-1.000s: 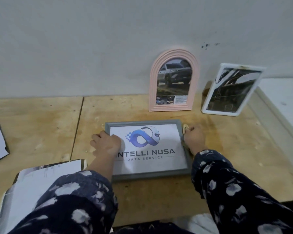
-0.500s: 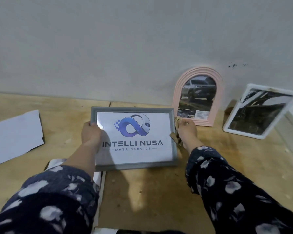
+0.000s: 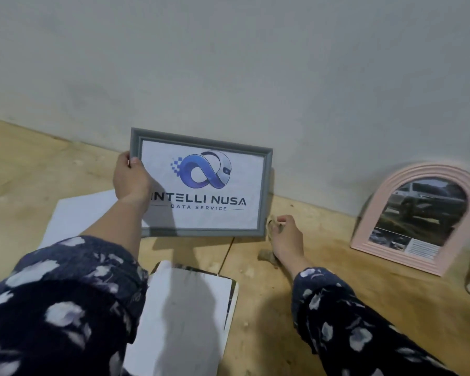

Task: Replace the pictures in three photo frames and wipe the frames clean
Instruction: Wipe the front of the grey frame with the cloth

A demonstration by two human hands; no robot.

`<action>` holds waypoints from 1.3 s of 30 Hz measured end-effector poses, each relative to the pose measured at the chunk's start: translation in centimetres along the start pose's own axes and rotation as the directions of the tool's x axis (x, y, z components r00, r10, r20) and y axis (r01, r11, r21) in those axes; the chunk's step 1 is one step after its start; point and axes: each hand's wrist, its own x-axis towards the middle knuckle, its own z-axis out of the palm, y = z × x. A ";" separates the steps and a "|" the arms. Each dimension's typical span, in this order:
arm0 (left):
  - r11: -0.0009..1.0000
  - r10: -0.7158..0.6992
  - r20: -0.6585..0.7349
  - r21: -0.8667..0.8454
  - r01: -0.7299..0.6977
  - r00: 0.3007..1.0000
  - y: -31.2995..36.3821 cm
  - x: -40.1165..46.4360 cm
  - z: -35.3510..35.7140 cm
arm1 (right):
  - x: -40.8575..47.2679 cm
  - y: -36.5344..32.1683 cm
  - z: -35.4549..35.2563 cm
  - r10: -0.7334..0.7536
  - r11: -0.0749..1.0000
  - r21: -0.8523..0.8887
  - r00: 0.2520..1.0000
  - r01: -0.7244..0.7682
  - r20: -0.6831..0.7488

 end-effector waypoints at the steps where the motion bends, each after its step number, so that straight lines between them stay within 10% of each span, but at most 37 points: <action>1: 1.000 -0.002 -0.015 0.005 0.002 1.000 -0.3 0.8 -0.5 | -0.1 0.3 0.8 -0.018 0.998 -0.053 0.998 0.021 0.065; 7: 1.000 -0.020 -0.051 0.007 0.021 0.999 -2.4 3.2 -1.8 | 1.0 -0.7 3.0 0.012 0.987 -0.158 0.978 0.022 0.210; 17: 0.993 -0.011 -0.024 -0.115 0.008 1.000 -1.3 4.5 0.0 | 6.9 -9.5 1.4 -0.011 0.953 0.299 0.979 -0.051 0.202; 30: 0.962 -0.084 0.421 -0.201 0.183 0.903 0.8 -1.1 14.6 | 7.9 -1.1 -8.0 0.173 0.893 0.441 0.975 -0.095 -0.141; 39: 0.966 -0.018 0.593 -0.199 0.168 0.805 0.0 -2.7 17.9 | 8.9 1.8 -8.2 0.239 0.827 0.538 0.968 -0.165 -0.071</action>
